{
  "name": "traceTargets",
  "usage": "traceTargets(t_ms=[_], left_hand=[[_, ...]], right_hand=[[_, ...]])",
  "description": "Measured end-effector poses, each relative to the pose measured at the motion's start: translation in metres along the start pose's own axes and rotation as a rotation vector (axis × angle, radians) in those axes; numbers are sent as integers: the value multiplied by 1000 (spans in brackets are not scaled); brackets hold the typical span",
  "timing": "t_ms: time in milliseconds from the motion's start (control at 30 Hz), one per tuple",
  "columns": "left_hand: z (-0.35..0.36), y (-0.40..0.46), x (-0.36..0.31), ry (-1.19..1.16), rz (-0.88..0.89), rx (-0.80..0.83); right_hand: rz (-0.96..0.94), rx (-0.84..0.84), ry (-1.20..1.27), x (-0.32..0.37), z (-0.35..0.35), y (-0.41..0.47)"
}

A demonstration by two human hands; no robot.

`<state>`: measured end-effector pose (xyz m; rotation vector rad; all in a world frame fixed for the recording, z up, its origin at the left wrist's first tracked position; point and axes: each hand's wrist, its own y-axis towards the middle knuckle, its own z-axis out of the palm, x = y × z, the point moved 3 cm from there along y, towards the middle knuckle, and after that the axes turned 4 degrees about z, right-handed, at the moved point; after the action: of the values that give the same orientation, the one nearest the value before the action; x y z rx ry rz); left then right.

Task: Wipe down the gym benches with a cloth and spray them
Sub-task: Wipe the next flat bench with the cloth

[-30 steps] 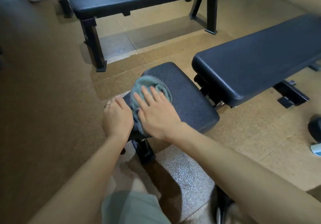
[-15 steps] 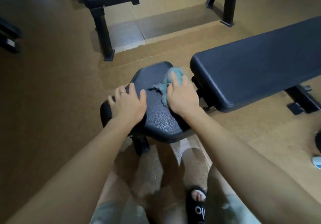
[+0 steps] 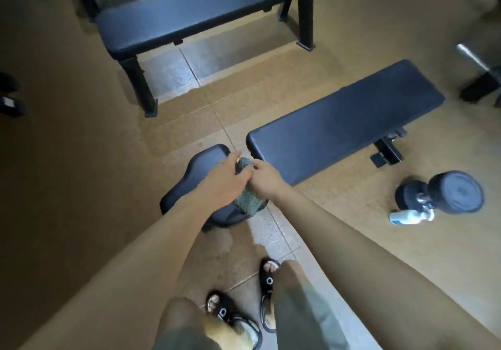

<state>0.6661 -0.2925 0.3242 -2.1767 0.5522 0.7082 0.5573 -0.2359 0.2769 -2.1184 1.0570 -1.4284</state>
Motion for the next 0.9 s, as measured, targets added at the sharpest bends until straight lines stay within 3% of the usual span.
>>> traceTargets(t_ms=[133,400,700,900], left_hand=[[-56,-18,-76,-284,-97,-102],[-139,-42,-114,-213,-10,-58],[-264,-13,-54,-227,77,35],[-357,2,-19,-133,176,125]], right_hand=[[73,50,390,70,-57,-57],[122,146,718,143,-82,-90],[117,-123,415,246,-36,-69],[59,-46,162,324,6,-60]])
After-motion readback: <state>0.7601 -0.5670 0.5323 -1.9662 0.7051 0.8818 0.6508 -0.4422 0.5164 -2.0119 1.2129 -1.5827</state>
